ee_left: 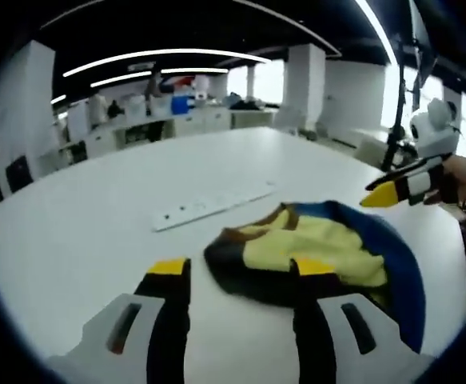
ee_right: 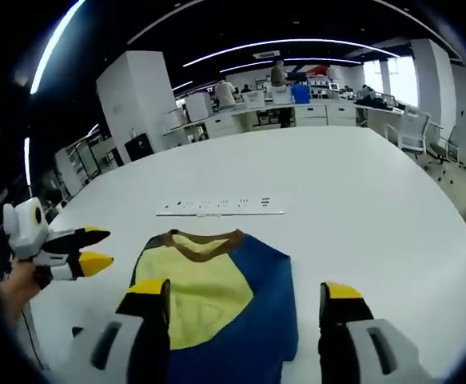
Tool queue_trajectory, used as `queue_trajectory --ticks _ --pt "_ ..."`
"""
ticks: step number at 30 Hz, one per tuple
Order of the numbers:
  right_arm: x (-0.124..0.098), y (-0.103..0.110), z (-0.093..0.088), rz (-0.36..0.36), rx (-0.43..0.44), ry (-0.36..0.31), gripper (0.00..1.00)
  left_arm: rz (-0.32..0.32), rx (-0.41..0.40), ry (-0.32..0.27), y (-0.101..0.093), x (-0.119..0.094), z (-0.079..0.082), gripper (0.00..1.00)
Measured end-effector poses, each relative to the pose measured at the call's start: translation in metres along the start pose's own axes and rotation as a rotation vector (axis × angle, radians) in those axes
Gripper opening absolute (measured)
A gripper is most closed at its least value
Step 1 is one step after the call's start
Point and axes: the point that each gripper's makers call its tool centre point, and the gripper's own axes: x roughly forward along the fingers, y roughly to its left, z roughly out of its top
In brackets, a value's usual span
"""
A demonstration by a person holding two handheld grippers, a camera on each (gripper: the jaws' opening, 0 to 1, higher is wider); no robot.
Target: Fold the garment on the visible template until the final outline fits inside the template.
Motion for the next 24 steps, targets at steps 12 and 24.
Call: queue_trajectory --ticks 12,24 --pt "-0.042 0.038 -0.037 0.078 -0.070 0.055 0.81 -0.092 0.043 0.023 -0.026 -0.043 -0.021 0.59" --pt "-0.069 0.073 -0.073 0.114 -0.078 0.065 0.72 -0.150 0.114 0.093 -0.051 -0.060 -0.056 0.45"
